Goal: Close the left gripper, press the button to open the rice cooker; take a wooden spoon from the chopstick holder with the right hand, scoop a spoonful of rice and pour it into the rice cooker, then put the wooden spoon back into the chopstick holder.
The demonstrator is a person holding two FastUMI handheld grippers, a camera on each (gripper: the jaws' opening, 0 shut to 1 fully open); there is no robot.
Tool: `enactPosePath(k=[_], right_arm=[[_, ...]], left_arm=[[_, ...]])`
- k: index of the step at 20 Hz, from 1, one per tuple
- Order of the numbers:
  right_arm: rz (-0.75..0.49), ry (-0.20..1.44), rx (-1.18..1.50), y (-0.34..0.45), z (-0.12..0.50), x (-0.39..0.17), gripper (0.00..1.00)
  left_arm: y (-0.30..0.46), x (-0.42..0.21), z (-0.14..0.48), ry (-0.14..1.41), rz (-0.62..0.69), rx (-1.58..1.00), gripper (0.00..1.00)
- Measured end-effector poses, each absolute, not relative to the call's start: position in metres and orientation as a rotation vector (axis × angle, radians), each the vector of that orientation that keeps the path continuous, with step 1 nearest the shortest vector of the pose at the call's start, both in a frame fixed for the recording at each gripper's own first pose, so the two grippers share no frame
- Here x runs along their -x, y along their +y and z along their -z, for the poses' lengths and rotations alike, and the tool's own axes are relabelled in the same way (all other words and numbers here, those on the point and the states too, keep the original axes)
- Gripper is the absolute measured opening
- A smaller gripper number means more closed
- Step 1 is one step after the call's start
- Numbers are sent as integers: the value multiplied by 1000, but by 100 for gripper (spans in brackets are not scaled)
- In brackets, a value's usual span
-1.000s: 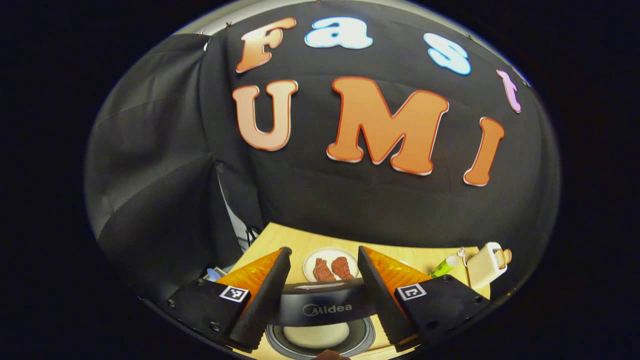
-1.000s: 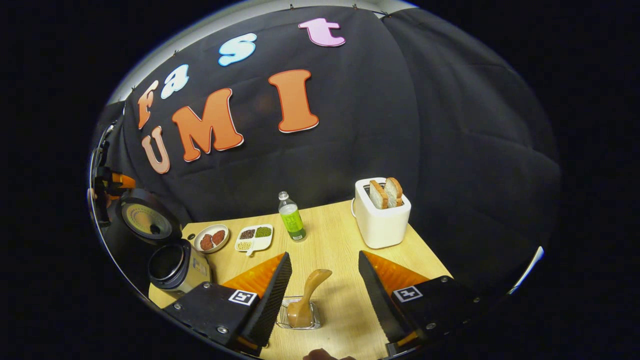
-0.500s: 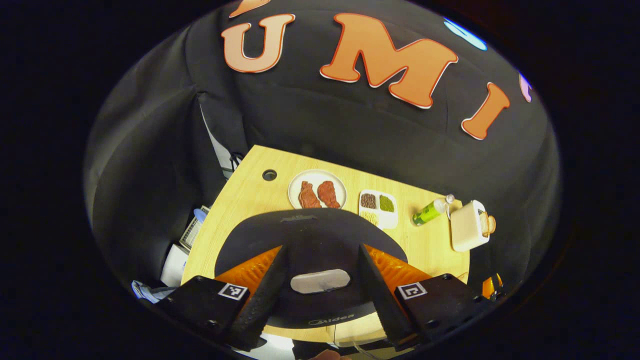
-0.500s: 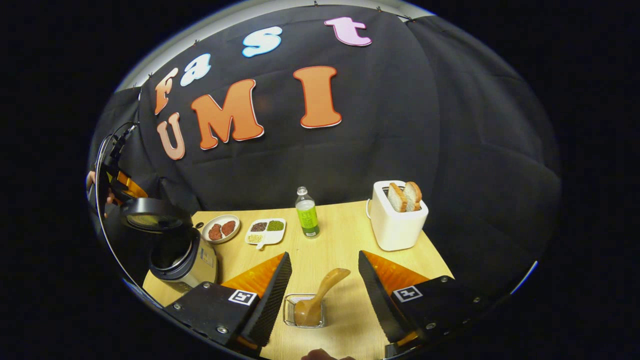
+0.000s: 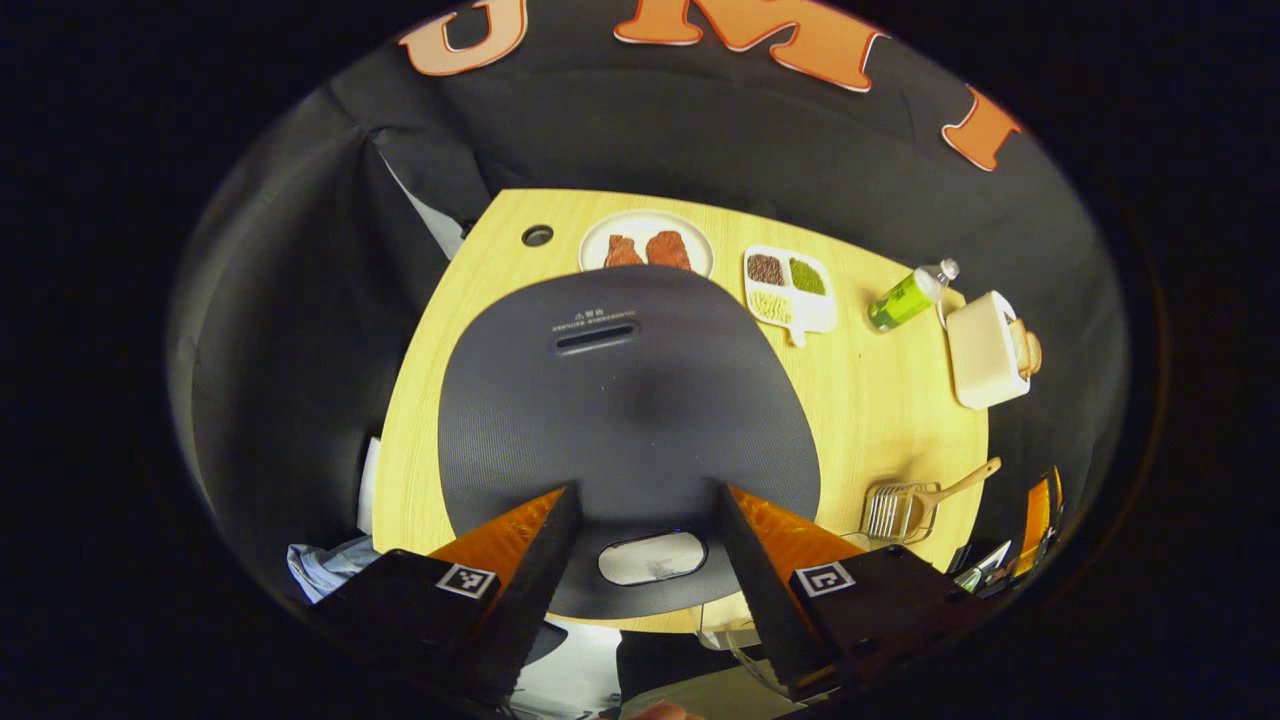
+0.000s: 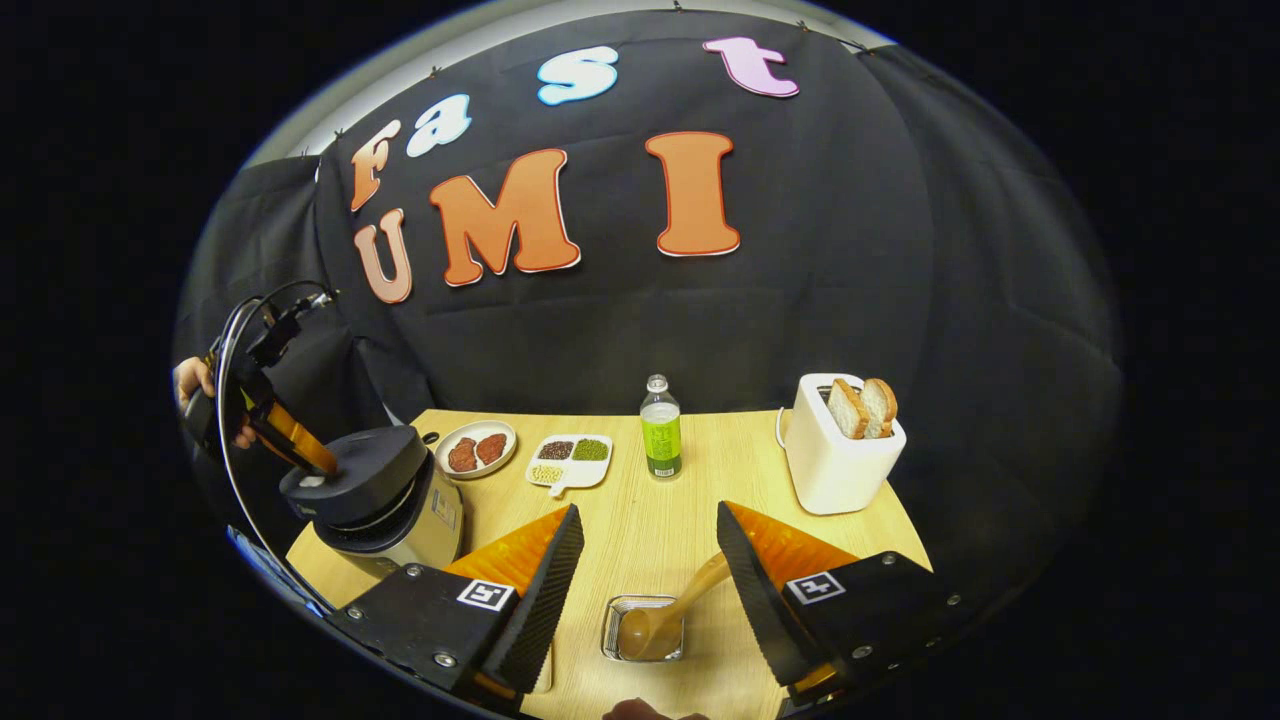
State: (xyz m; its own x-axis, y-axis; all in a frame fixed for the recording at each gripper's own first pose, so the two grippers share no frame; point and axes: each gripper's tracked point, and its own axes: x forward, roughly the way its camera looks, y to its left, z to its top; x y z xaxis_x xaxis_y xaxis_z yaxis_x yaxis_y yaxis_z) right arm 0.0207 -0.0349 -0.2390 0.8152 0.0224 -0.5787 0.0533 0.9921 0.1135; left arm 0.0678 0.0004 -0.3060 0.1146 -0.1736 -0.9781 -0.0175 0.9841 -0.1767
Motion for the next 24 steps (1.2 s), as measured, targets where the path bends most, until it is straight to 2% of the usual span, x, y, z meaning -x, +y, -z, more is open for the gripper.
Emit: enactPosePath(k=[4,6,8,12,16,17,19,20,21,24], right_arm=[[14,622,-106,-35,241,-16,84],[12,626,-98,-34,242,-14,84],[6,627,-97,-31,242,-13,84],[-14,622,-100,-21,240,-15,84],[-33,595,-87,-11,228,-22,84],[-41,582,-86,-7,223,-26,84],[-54,551,-75,1,211,-33,84],[-59,531,-66,5,203,-37,84],[-64,508,-58,10,195,-42,84],[-82,436,-52,27,169,-54,84]], left_arm=[[-4,-57,324,1511,106,124,94],[-2,-61,325,1514,99,120,89],[-2,-57,327,1536,89,127,89],[-2,-59,328,1508,95,114,89],[-3,-63,328,1337,43,129,89],[-3,-65,326,1273,29,128,93],[-4,-64,320,1152,15,114,91],[-8,-66,310,1088,16,128,94],[-14,-70,298,1018,21,144,91],[-19,-77,255,793,14,124,91]])
